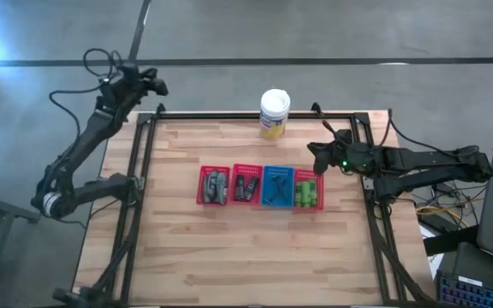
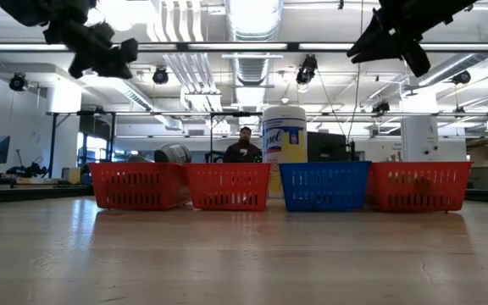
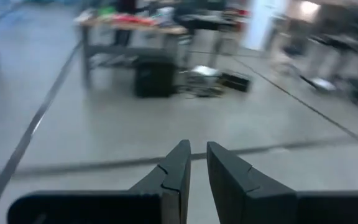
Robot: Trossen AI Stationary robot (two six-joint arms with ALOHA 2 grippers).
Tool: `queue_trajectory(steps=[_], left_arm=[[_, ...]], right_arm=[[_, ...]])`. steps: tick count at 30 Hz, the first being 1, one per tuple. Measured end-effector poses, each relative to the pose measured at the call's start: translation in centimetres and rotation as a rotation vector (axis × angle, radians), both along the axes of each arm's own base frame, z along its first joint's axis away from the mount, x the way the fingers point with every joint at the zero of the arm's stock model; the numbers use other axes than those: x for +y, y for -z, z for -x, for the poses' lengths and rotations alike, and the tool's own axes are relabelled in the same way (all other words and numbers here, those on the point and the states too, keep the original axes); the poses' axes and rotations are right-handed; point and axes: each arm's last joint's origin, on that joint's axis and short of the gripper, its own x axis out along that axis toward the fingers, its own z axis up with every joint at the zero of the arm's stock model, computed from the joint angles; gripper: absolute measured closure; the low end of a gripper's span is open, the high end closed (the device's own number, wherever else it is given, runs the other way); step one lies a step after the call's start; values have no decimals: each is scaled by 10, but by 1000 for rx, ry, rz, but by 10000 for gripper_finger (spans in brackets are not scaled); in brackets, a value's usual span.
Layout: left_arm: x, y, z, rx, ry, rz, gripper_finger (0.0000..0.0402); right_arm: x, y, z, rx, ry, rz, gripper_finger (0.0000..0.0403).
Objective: Pick & Place Travel size toiletries
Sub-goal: Put the blue razor into the blue bin
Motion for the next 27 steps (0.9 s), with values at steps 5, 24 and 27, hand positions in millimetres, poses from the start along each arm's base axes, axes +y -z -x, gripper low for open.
queue_trajectory(steps=[5, 24, 27], left_arm=[[2, 3, 2, -131, -98, 60, 344], [-83, 72, 36, -102, 537, -165, 344], [-96, 84, 47, -91, 545, -197, 344]], right_arm=[[0, 3, -2, -19, 37, -46, 318], [0, 8, -9, -8, 50, -70, 286], [0, 8, -9, 5, 41, -52, 282]])
